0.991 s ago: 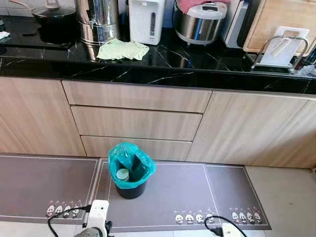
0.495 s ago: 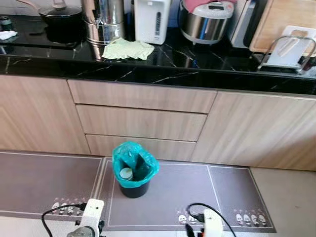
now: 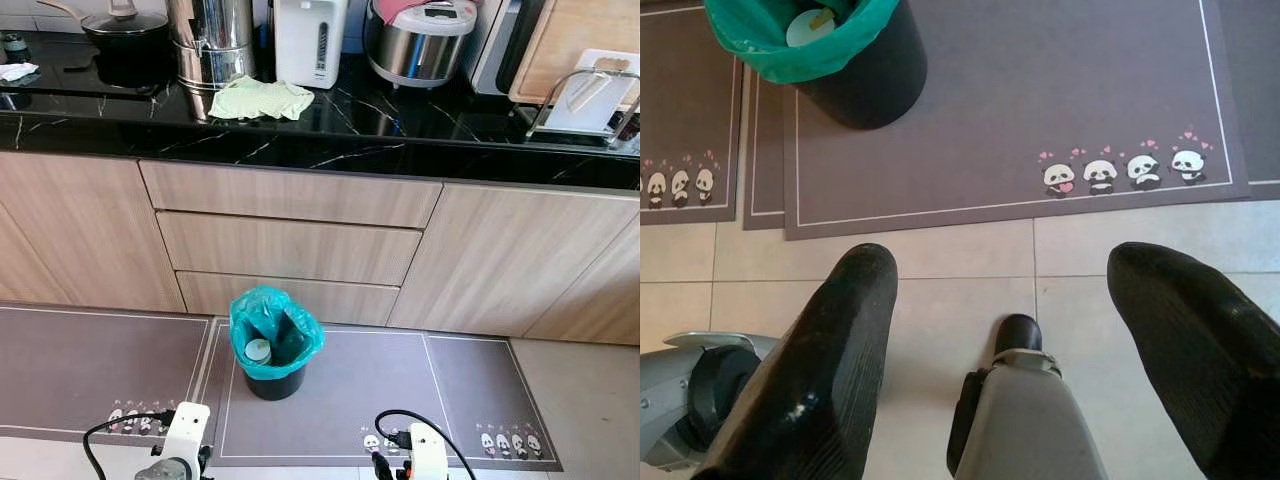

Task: Kitchen organization

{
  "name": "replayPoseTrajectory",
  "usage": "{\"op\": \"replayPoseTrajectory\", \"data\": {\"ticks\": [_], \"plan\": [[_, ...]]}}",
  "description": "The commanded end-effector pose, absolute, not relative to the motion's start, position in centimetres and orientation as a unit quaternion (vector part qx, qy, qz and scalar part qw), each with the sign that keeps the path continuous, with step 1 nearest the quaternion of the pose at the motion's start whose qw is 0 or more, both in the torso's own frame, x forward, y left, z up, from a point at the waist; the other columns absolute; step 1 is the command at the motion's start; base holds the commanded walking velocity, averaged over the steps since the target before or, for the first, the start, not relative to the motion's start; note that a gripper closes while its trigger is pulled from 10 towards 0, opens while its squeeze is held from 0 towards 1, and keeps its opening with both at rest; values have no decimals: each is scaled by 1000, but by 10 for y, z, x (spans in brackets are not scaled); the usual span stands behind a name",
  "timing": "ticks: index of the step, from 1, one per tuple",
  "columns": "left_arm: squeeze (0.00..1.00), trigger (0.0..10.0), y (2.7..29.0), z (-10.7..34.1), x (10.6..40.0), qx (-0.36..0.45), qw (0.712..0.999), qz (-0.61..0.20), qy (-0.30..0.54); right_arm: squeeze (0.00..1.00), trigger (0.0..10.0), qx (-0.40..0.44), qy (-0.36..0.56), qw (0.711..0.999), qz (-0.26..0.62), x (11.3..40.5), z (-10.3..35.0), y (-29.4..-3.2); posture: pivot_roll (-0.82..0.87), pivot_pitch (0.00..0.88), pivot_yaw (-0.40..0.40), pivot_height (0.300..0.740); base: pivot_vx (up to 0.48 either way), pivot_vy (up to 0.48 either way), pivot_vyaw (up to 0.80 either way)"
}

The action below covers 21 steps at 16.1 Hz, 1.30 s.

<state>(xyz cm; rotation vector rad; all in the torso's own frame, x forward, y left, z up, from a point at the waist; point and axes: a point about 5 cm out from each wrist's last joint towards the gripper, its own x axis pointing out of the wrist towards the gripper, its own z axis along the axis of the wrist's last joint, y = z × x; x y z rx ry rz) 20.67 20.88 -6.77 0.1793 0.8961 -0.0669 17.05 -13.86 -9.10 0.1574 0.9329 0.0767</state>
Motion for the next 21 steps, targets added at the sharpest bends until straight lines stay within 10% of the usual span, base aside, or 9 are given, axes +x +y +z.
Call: {"op": "replayPoseTrajectory", "data": {"ticks": [1, 21], "plan": [[0, 10000, 208, -71, 202, 94, 892, -35, 440, 0, 10000, 74, 453, 888, 34, 170, -91, -140, 31, 10, -76, 740, 0, 0, 0], [0, 10000, 182, -73, 205, 79, 893, -58, 440, 0, 10000, 53, 468, 881, 36, 166, -94, -143, -14, 0, -49, 740, 0, 0, -498]]}}
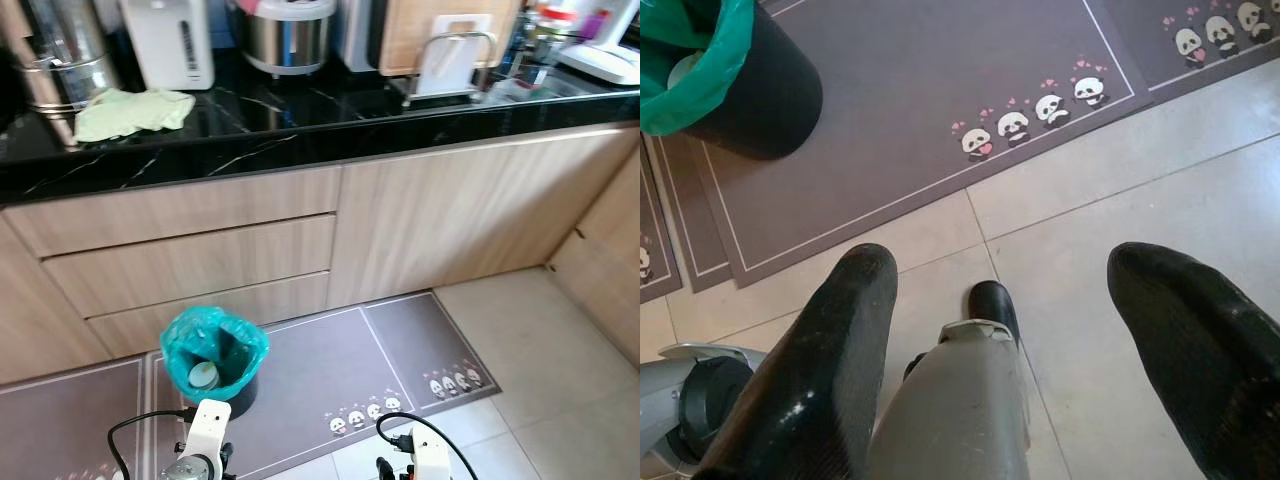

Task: Kitchen organization

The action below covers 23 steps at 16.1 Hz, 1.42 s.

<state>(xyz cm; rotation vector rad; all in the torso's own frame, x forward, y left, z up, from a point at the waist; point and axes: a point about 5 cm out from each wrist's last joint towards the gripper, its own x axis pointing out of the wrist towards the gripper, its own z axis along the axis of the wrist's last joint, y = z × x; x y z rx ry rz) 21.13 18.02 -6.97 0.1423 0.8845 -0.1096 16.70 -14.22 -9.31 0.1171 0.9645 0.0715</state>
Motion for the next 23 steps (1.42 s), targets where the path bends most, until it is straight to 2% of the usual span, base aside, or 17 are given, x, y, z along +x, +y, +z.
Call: {"op": "replayPoseTrajectory", "data": {"ticks": [1, 3, 4, 7, 20, 23], "plan": [[0, 10000, 183, -74, 203, 80, 891, -59, 442, 0, 10000, 52, 468, 882, 37, 166, -94, -143, -18, 0, -48, 740, 0, 0, -694], [0, 10000, 182, -74, 204, 86, 890, -62, 443, 0, 10000, 50, 469, 881, 40, 165, -94, -144, -17, 0, -51, 740, 0, 0, -694], [0, 10000, 187, -74, 202, 112, 886, -65, 445, 0, 10000, 48, 470, 880, 42, 166, -94, -144, -17, 0, -52, 740, 0, -480, -694], [0, 10000, 195, -76, 196, 118, 881, -63, 455, 0, 10000, 46, 469, 881, 43, 168, -93, -146, -18, 0, -54, 740, 0, -480, -694], [0, 10000, 196, -74, 199, 101, 888, -56, 445, 0, 10000, 40, 465, 883, 48, 173, -91, -147, -21, 49, -58, 740, 0, 0, -686], [0, 10000, 186, -73, 205, 90, 890, -55, 444, 0, 10000, 22, 464, 883, 66, 175, -90, -147, -28, 57, -60, 740, 0, 0, 0]]}}
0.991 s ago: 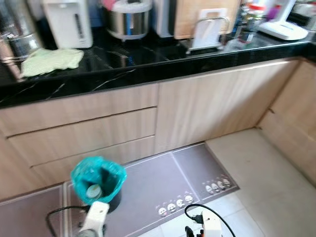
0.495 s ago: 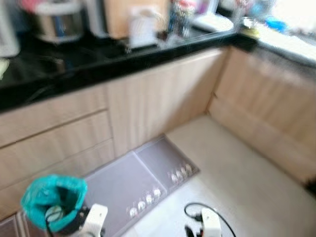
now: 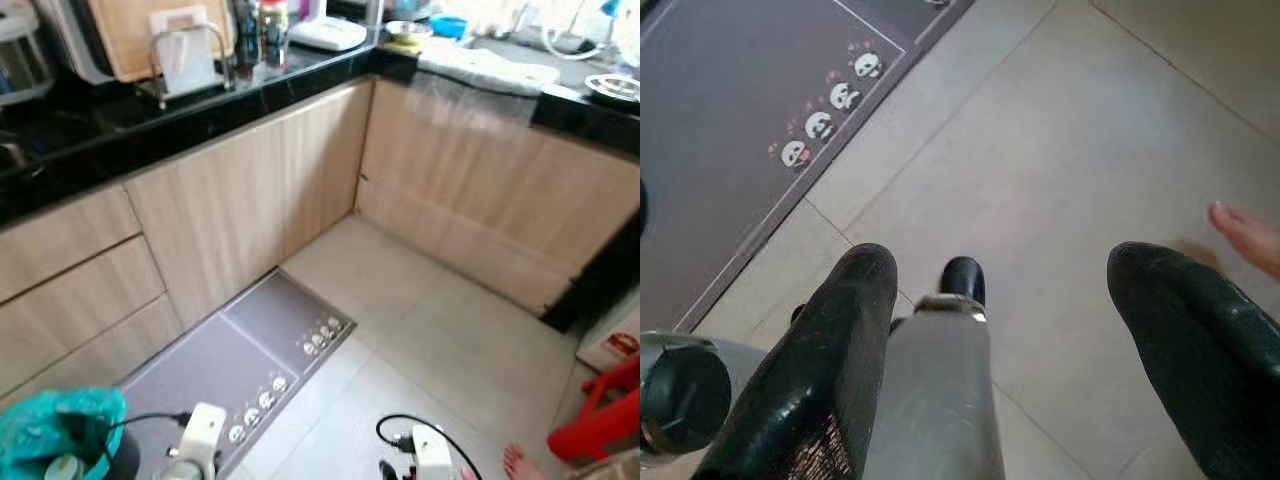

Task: Kitchen organization

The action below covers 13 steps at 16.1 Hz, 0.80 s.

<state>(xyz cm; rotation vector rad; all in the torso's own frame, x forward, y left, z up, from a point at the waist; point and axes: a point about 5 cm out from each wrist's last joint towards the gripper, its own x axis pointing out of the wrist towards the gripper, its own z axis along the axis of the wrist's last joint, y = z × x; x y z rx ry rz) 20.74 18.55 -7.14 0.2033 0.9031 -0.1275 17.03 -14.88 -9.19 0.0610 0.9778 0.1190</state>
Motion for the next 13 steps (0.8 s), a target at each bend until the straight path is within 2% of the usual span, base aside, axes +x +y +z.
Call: {"op": "replayPoseTrajectory", "data": {"ticks": [1, 6, 9, 13], "plan": [[0, 10000, 181, -72, 207, 91, 891, -57, 442, 0, 10000, 29, 461, 884, 64, 175, -90, -147, -28, 63, -57, 740, 262, 0, 0], [0, 10000, 183, -72, 208, 94, 891, -68, 439, 0, 10000, 31, 465, 883, 57, 173, -91, -148, -31, 59, -58, 740, 331, 0, 0], [0, 10000, 184, -71, 207, 94, 892, -71, 437, 0, 10000, 35, 468, 881, 54, 172, -91, -148, -25, 50, -58, 740, 301, 0, -563], [0, 10000, 180, -72, 207, 96, 891, -87, 435, 0, 10000, 30, 466, 883, 54, 171, -91, -148, -22, 31, -58, 740, 223, 0, 0]]}}
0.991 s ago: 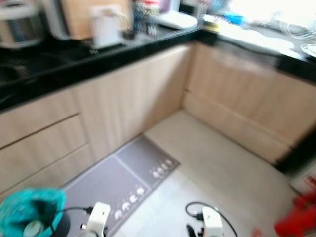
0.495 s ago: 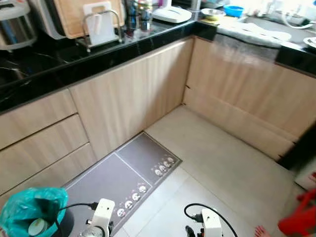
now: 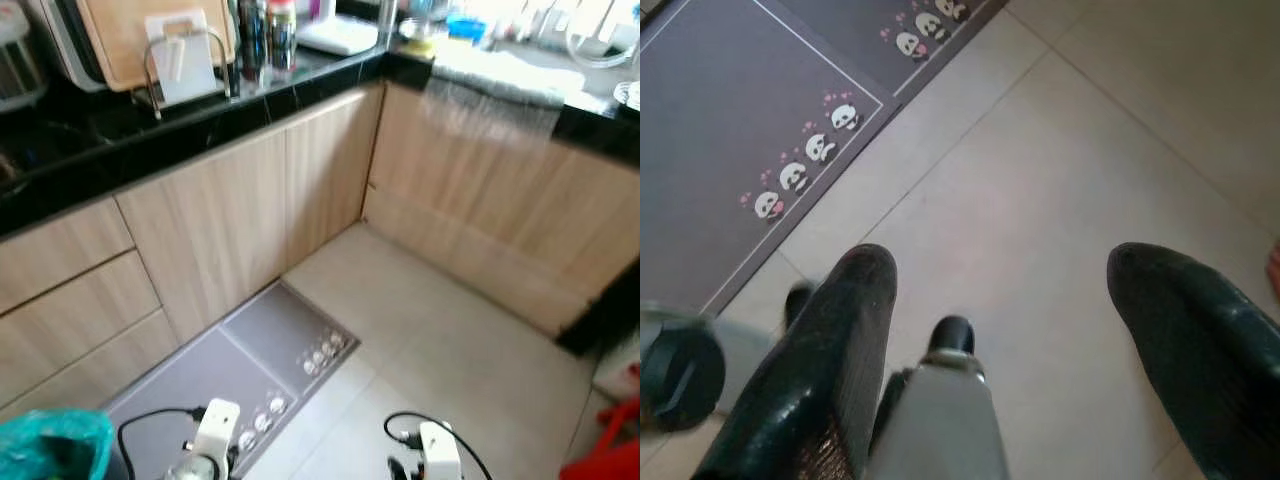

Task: Kitchen organization

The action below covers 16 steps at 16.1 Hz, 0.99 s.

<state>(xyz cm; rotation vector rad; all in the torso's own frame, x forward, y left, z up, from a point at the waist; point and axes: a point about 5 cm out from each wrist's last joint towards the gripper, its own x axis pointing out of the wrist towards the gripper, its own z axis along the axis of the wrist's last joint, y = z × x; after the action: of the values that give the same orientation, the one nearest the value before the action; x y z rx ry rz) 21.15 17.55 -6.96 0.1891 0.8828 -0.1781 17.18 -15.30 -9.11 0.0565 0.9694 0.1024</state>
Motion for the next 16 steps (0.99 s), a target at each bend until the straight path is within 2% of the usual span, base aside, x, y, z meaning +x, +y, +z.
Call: {"op": "replayPoseTrajectory", "data": {"ticks": [1, 3, 6, 8, 10, 16], "plan": [[0, 10000, 180, -72, 207, 97, 891, -88, 434, 0, 10000, 29, 466, 882, 54, 171, -91, -148, -22, 31, -58, 740, 0, 0, 0], [0, 10000, 176, -70, 210, 92, 895, -96, 427, 0, 10000, 33, 470, 881, 49, 170, -92, -148, -23, 22, -57, 740, 0, 0, 0], [0, 10000, 171, -68, 216, 92, 894, -95, 427, 0, 10000, 29, 474, 879, 50, 169, -93, -149, -24, 8, -57, 740, 0, 0, -694], [0, 10000, 166, -67, 218, 97, 889, -106, 435, 0, 10000, 42, 470, 881, 44, 168, -93, -148, -28, 0, -54, 740, 0, 0, 0], [0, 10000, 174, -73, 208, 103, 884, -104, 445, 0, 10000, 36, 469, 881, 47, 168, -93, -149, -27, 0, -56, 740, 0, 0, 0], [0, 10000, 178, -74, 205, 110, 882, -102, 446, 0, 10000, 35, 475, 878, 42, 168, -93, -149, -32, 5, -57, 740, 266, 0, 0]]}}
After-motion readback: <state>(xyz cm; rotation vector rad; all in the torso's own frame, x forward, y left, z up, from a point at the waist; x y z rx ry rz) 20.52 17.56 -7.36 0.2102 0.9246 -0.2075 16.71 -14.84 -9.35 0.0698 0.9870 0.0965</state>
